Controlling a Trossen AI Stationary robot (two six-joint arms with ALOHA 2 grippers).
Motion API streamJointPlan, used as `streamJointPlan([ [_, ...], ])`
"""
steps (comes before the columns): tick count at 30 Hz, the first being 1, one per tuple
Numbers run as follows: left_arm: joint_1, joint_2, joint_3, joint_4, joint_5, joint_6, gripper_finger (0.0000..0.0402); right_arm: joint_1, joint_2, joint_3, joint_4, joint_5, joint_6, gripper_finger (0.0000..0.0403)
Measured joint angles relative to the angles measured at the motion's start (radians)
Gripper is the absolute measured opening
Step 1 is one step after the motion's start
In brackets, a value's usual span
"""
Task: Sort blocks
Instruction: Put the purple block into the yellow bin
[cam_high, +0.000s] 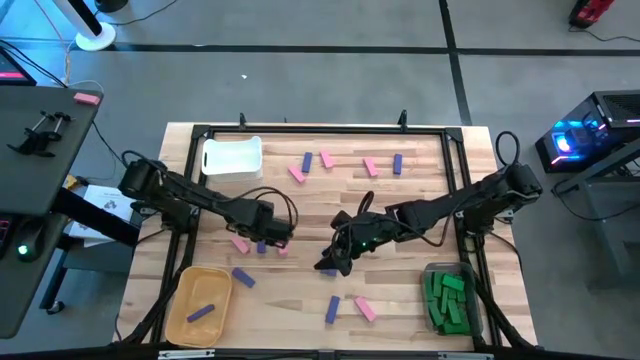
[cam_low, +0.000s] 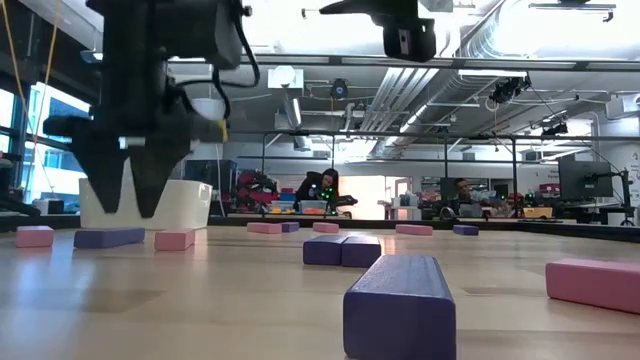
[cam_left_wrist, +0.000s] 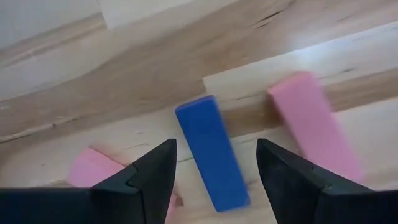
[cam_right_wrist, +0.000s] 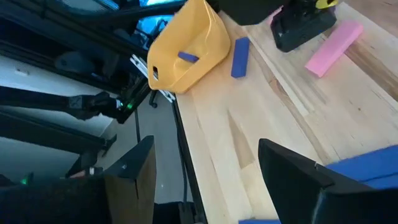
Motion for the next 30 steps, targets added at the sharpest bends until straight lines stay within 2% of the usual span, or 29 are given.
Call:
streamJointPlan([
  [9, 0.009, 0.133, 0.005, 0.040, 0.057, 0.000, 0.0209, 0.000, 0.000, 0.000, -0.029, -0.031, -0.004, 0.0213],
  [17, 0.021, 0.143, 0.003, 0.061, 0.067, 0.112, 0.0205, 0.000, 0.000, 0.000, -0.036, -0.033, -0.008, 0.0213],
  [20, 0.034, 0.145, 0.003, 0.071, 0.096, 0.154, 0.0173, 0.000, 0.000, 0.000, -0.040, -0.033, -0.028, 0.0213],
  [25, 0.035, 0.145, 0.018, 0.068, 0.104, 0.231, 0.0061, 0.000, 0.000, 0.000, -0.046, -0.033, -0.038, 0.0213],
  [30, 0.046, 0.084, 0.061, -0.005, 0.048, 0.432, 0.0060, 0.000, 0.000, 0.000, -0.051, -0.033, -0.066, 0.0213],
])
